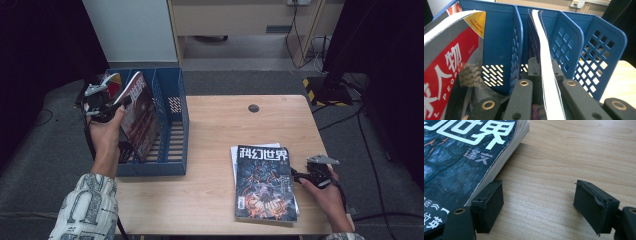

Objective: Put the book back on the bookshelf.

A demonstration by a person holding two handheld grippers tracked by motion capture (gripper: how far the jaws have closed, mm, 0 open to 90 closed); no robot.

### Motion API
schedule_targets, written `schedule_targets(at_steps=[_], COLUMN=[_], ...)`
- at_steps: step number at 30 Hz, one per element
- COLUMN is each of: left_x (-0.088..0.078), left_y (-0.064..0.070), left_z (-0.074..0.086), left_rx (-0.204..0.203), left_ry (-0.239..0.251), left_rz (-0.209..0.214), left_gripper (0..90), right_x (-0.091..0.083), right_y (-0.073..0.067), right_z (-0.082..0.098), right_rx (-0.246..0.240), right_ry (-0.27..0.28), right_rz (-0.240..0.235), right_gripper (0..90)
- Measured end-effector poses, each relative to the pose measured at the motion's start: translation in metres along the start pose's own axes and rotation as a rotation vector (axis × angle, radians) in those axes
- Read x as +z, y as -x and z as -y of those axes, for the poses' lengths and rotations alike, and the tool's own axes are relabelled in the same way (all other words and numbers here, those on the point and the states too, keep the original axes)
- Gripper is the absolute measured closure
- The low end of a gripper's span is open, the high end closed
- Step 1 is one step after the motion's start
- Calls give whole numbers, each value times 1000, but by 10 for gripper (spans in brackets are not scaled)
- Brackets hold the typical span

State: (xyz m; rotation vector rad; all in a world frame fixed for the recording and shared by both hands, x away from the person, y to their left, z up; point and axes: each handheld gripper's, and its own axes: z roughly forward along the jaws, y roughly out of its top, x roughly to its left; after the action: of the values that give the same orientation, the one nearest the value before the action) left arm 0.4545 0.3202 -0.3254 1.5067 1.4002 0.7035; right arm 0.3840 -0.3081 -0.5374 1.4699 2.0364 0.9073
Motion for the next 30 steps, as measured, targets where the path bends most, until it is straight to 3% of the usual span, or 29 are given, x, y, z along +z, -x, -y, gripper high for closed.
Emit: schedule_targets(at_steps=[21,30], left_x=[12,14], left_y=[-8,-10], left_z=[5,9], left_rx=[-32,-43], left_ry=[44,36], left_rz=[-28,-27], left_gripper=[834,833], right_x=[0,0], right_y=[0,0], right_z=[0,0], right_rx=[-1,-1], right_ry=[0,0], right_rz=[-1,-1], right_gripper=[235,235])
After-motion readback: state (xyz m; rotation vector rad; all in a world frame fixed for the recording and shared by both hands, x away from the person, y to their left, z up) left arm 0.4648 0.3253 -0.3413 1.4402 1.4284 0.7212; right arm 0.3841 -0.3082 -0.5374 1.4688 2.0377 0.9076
